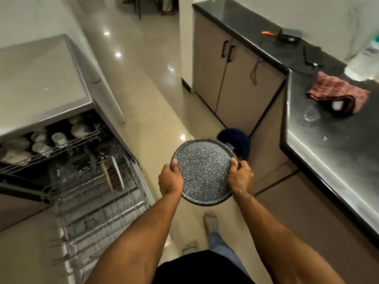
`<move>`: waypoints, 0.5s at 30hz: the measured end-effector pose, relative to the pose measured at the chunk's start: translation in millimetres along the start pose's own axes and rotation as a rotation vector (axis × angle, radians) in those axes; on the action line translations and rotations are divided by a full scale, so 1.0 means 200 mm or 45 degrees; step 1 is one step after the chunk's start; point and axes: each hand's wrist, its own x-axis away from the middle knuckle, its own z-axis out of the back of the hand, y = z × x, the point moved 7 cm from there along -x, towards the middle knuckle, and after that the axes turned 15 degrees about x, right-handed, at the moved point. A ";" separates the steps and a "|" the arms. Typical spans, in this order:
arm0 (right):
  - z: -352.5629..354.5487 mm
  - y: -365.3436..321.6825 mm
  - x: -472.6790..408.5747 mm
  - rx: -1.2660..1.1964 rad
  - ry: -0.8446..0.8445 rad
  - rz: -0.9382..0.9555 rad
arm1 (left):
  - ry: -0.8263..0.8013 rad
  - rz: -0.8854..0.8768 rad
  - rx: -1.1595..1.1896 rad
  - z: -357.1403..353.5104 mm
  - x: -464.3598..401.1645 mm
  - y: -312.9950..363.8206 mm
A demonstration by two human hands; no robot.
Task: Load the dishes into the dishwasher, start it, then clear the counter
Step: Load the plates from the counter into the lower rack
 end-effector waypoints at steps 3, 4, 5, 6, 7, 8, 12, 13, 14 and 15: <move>-0.12 -0.17 -0.14 0.078 -0.117 0.072 | 0.115 0.071 0.011 0.02 -0.11 0.00; -0.16 -0.24 -0.19 0.090 -0.157 0.112 | 0.149 0.099 0.019 0.03 -0.15 0.01; -0.18 -0.30 -0.22 0.079 -0.183 0.141 | 0.179 0.123 0.019 0.03 -0.18 0.02; -0.23 -0.40 -0.27 0.115 -0.243 0.216 | 0.261 0.173 0.052 0.06 -0.22 0.02; -0.26 -0.44 -0.29 0.127 -0.252 0.234 | 0.294 0.194 0.064 0.07 -0.24 0.03; -0.27 -0.48 -0.31 0.124 -0.248 0.246 | 0.299 0.184 0.071 0.08 -0.26 0.05; -0.39 -0.73 -0.38 0.185 -0.390 0.418 | 0.472 0.268 0.106 0.16 -0.34 0.07; -0.43 -0.83 -0.38 0.217 -0.423 0.479 | 0.524 0.303 0.133 0.19 -0.36 0.06; -0.47 -0.91 -0.38 0.239 -0.452 0.534 | 0.566 0.339 0.164 0.22 -0.38 0.04; -0.51 -0.98 -0.38 0.252 -0.484 0.579 | 0.609 0.377 0.188 0.25 -0.39 0.03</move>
